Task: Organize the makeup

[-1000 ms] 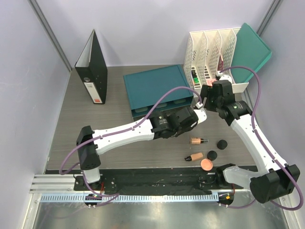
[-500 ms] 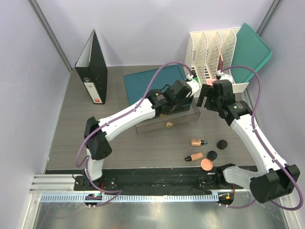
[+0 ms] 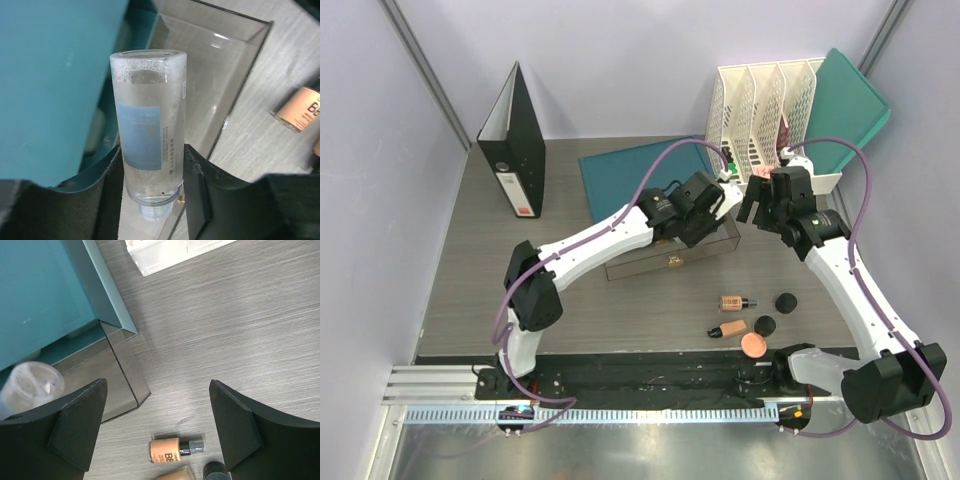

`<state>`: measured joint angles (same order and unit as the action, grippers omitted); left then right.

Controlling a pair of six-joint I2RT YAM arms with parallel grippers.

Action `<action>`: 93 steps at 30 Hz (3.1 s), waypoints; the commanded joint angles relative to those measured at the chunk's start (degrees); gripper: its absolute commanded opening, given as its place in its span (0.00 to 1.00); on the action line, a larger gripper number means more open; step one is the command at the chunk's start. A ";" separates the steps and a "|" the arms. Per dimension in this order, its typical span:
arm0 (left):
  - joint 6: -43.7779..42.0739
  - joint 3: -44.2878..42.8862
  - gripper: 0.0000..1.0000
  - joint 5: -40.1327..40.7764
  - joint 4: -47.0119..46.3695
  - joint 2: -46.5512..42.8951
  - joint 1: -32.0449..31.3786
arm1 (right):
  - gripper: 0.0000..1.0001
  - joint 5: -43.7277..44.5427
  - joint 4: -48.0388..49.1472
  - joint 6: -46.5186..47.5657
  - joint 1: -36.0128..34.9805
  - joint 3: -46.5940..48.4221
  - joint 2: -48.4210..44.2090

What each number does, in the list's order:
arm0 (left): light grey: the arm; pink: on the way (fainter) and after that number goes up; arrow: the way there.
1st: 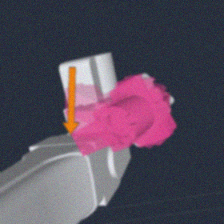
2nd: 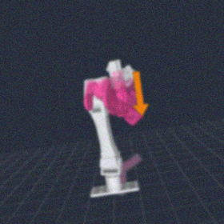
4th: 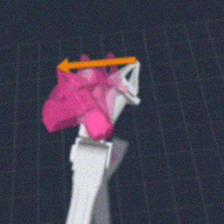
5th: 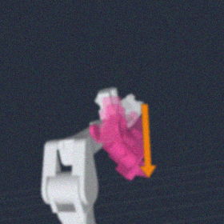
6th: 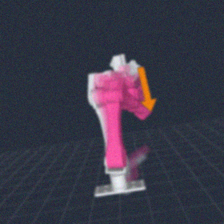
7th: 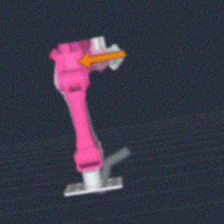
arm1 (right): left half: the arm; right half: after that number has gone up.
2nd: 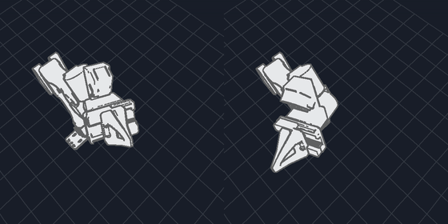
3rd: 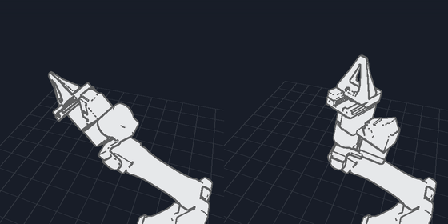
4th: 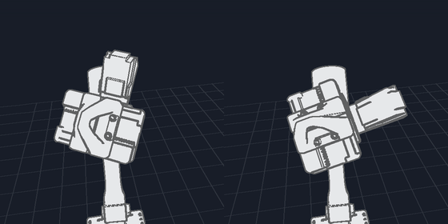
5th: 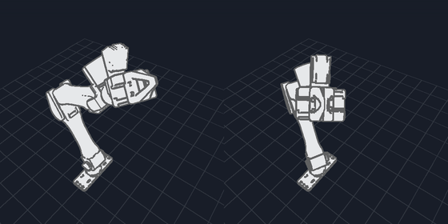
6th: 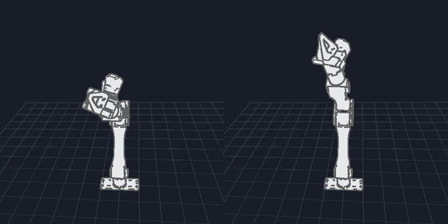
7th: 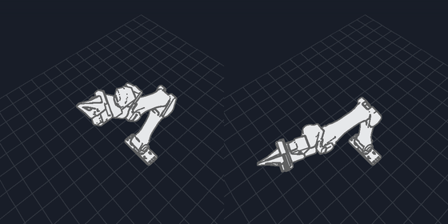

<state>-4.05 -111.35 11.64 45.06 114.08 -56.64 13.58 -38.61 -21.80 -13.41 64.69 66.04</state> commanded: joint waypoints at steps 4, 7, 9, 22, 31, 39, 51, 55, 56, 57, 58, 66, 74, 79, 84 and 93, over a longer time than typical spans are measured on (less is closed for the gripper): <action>-1.75 -1.15 0.60 -2.32 1.35 2.98 -0.14 | 0.88 0.13 2.13 -0.87 0.40 0.09 1.11; -1.48 -1.06 0.61 -1.36 0.74 3.78 -0.14 | 0.88 0.04 2.14 -0.96 0.40 0.09 1.37; -1.31 -1.32 0.61 -0.48 0.65 3.95 -0.05 | 0.88 -0.05 2.22 -1.05 0.40 0.09 1.28; 1.85 -1.78 0.69 0.24 0.21 -7.99 -0.05 | 0.89 -1.28 2.31 -2.10 0.93 -0.79 1.81; 7.04 9.38 0.87 -24.34 -4.98 -17.49 -1.54 | 0.89 -3.65 2.49 -3.24 1.90 -1.32 5.76; 4.32 10.72 0.83 -33.17 2.57 -9.42 -7.95 | 0.90 -7.16 4.59 -4.74 5.40 -4.30 5.60; 3.08 7.99 0.79 -39.23 0.03 1.75 -9.89 | 0.90 -17.27 6.62 -3.25 18.50 -4.92 7.17; 3.35 7.81 0.79 -39.41 -0.23 4.92 -10.86 | 0.90 -18.42 6.79 -3.16 19.91 -5.10 7.96; 3.61 7.64 0.78 -39.33 -0.32 5.44 -11.03 | 0.90 -18.59 6.97 -3.16 20.09 -5.27 8.05; 3.79 7.64 0.78 -39.24 -0.93 6.06 -11.21 | 0.90 -18.85 6.97 -3.07 20.44 -5.36 8.14; 3.79 7.64 0.78 -38.71 -1.37 6.33 -11.82 | 0.89 -19.21 6.97 -2.98 20.53 -5.45 8.14; 8.36 6.50 0.77 -31.16 -6.11 9.23 -15.51 | 0.90 -20.53 6.97 -1.84 21.76 -6.85 7.17; 9.15 5.01 0.77 -16.75 -7.79 14.94 -19.46 | 0.90 -22.28 6.97 -1.23 22.20 -8.00 5.24; 9.50 5.18 0.76 -12.34 -8.76 17.22 -19.82 | 0.90 -23.25 6.97 -1.14 22.20 -8.87 4.62; 9.68 5.00 0.59 -11.99 -8.76 19.51 -19.82 | 0.90 -23.60 6.97 -1.14 22.20 -9.67 3.92; 10.47 8.95 0.00 -5.58 -8.06 13.64 -19.82 | 0.90 -24.75 7.06 -1.58 22.20 -10.37 3.22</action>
<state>5.76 -105.47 1.06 35.20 130.89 -76.49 -9.93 -32.93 -23.88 8.47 55.16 71.42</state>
